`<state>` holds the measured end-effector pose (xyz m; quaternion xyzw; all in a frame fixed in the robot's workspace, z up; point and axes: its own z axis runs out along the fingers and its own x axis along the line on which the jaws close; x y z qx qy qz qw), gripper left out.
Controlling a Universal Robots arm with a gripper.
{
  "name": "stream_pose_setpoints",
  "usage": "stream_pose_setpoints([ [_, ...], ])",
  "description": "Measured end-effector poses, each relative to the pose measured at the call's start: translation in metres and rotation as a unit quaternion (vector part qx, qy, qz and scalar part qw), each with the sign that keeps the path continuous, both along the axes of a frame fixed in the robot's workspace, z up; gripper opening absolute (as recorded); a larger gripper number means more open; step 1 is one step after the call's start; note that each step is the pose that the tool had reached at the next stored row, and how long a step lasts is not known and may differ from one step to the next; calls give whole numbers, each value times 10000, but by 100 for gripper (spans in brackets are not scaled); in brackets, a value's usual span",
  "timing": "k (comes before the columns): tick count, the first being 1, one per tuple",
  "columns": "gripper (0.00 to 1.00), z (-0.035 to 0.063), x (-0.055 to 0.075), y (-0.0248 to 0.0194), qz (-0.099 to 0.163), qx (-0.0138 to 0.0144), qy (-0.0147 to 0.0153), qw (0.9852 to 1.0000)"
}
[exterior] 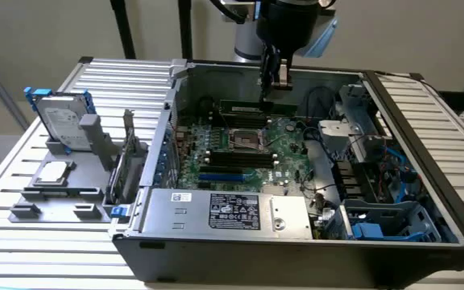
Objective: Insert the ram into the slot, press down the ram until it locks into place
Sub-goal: 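Insert the ram into the slot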
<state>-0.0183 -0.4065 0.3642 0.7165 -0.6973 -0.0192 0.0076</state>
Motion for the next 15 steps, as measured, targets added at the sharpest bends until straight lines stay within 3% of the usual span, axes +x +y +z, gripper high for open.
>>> stream_pose_setpoints([
  [15,13,-21,-17,0,0,-1,0,10000],
])
